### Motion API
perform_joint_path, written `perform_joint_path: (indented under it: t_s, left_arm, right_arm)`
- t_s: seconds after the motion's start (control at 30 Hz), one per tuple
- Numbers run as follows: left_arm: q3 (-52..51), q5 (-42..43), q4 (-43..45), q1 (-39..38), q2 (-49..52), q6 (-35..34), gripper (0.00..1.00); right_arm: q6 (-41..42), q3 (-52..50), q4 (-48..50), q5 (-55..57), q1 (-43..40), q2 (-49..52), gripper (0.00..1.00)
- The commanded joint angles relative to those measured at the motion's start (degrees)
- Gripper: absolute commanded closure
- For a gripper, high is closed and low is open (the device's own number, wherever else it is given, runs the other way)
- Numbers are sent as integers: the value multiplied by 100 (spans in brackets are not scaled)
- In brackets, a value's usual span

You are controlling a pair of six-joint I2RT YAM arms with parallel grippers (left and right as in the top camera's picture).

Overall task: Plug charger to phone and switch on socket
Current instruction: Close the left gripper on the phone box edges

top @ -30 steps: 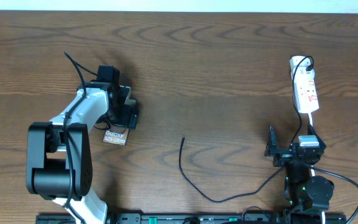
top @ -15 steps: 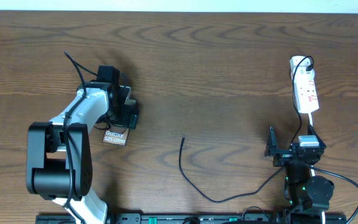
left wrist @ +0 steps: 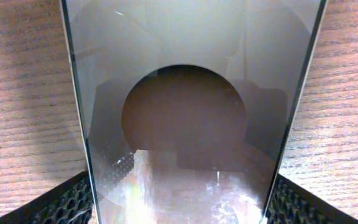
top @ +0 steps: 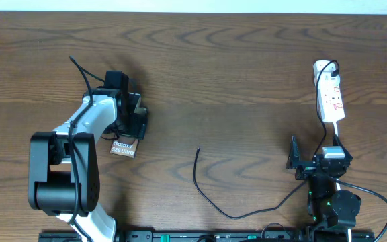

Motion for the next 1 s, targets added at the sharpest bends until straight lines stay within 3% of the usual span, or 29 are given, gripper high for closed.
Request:
perform_joint_path:
  t_s: [0.0, 0.27, 0.43, 0.47, 0.57, 0.6, 0.97]
  left_arm:
    - [-208, 400, -92, 15, 195, 11, 18]
    - [-208, 400, -92, 15, 195, 11, 33]
    - [-208, 400, -92, 15, 195, 11, 34]
    - [-208, 400, -92, 15, 195, 11, 33]
    - [-208, 400, -90, 15, 195, 11, 11]
    - [-208, 400, -90, 15, 195, 11, 9]
    - [-208, 396, -85, 15, 197, 11, 7]
  right_arm:
    - [72, -9, -24, 20, -26, -35, 1]
    - [70, -9, -24, 20, -24, -35, 1]
    - [70, -9, -24, 20, -24, -35, 1]
    - [72, -9, -24, 20, -24, -35, 1]
    - [70, -9, -24, 20, -26, -35, 1]
    - [70, -9, -24, 20, -26, -35, 1]
    - [70, -9, -24, 20, -24, -35, 1]
